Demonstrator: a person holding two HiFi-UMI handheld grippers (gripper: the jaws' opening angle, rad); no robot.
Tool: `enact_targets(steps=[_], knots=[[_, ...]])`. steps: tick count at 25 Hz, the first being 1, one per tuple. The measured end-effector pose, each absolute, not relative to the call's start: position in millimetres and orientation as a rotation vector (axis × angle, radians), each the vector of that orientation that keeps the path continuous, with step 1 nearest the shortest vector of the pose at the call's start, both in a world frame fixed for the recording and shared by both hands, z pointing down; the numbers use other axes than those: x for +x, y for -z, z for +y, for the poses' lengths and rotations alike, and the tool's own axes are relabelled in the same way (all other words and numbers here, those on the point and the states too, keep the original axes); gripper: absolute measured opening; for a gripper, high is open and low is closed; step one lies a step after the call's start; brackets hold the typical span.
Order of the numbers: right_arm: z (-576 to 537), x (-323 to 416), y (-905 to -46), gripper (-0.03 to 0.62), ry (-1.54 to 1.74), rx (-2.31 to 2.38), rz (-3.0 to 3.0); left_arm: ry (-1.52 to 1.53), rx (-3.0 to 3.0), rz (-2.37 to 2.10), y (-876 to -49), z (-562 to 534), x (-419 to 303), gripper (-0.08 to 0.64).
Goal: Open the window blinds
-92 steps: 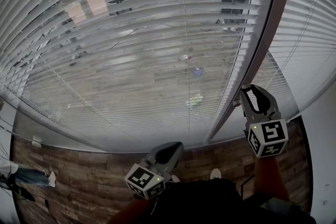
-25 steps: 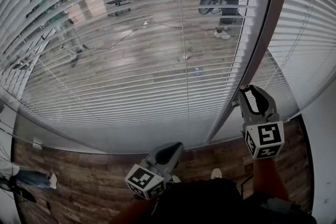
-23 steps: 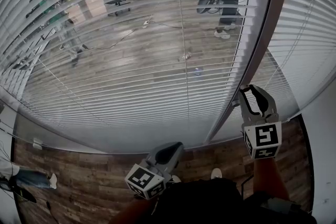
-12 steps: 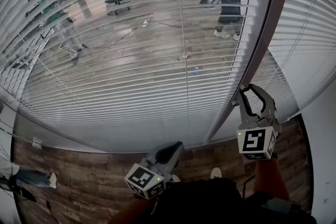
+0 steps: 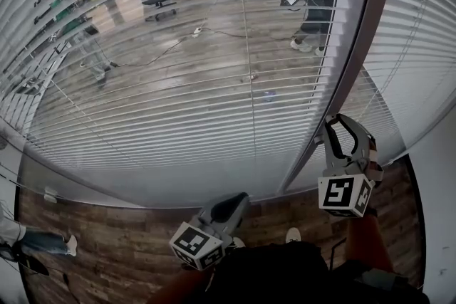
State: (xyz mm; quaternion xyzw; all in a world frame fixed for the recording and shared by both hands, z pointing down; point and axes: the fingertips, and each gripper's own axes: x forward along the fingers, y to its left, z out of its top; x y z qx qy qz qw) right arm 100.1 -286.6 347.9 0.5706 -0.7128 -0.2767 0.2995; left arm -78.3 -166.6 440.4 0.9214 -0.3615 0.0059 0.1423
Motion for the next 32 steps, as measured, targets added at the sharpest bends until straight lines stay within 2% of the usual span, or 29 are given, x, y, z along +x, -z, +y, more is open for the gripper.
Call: enact_targets(steps=[3,8,10,19,22,32], knots=[[-286,100,-341,0.199,0.563,1.607,-2.122,0.0,2.657,-1.037,-439,-166,-78,0.0],[-286,109,-335,0.206,-0.125,1.716,-2.642,-0.014,2.654,-1.039,-443,-167,-80,0.0],[-287,111,-338,0.203,-0.294,1.735,-2.722,-0.014,2.654,-1.035,-443,-167,-79,0.0],[-288,109,-340,0.189,-0.221,1.747,-2.676,-0.009,2.661,-1.038,-443,-169,-79,0.0],[-289,109,-343,0.158,-0.216,1.754,-2.663,0.007,2.659,-1.032,-444,-169,-79,0.0],[-290,106,-344,0.155,-0.084,1.719,-2.587,-0.017,2.661,-1.041,-443,-173,-80,0.0]])
